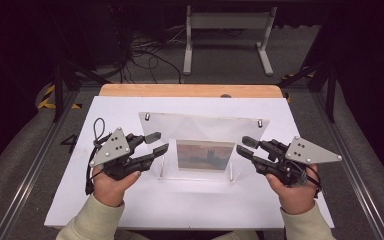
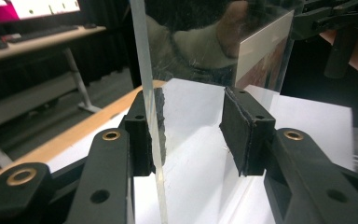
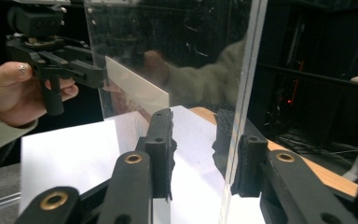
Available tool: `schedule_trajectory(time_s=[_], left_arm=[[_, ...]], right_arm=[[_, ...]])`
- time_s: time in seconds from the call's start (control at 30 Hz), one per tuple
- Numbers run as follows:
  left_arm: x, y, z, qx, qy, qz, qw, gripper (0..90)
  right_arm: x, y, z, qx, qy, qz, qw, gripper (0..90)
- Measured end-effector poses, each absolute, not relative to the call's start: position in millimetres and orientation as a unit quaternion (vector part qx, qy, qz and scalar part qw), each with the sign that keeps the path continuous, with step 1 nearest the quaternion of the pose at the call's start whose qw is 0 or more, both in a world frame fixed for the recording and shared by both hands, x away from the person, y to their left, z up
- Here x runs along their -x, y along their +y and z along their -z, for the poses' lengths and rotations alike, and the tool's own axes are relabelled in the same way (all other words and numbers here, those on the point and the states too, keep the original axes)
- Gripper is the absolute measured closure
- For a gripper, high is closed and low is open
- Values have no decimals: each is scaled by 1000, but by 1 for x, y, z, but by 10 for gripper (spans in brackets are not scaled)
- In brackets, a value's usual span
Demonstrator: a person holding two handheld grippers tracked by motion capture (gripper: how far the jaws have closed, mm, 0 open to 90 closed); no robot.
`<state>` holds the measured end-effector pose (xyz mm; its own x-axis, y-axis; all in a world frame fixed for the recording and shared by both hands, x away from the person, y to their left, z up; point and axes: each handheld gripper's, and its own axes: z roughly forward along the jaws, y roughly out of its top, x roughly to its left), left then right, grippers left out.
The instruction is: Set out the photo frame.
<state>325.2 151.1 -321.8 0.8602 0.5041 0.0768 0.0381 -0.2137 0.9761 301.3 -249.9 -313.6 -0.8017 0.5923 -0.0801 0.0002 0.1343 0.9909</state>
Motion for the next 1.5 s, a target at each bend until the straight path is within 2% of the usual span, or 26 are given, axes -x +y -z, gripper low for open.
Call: schedule_trajectory(time_s=[0.27, 0.63, 0.9, 0.97, 1.33, 1.5], left_arm=[[-331, 150, 326, -758, 194, -156, 603, 594], [-333, 147, 329, -752, 188, -175, 607, 598], [-339, 146, 335, -752, 197, -193, 599, 554], [-342, 145, 338, -752, 203, -193, 597, 515], [-353, 151, 352, -755, 226, -185, 588, 497], [-352, 154, 354, -755, 230, -183, 586, 478]], right_arm=[[-305, -254, 312, -220, 714, -628, 218, 647], [-315, -254, 318, -223, 702, -636, 228, 607], [-319, -252, 323, -226, 694, -638, 245, 576], [-320, -252, 324, -228, 696, -633, 251, 559], [-332, -250, 333, -246, 700, -613, 271, 383], [-334, -250, 332, -248, 700, -613, 270, 366]])
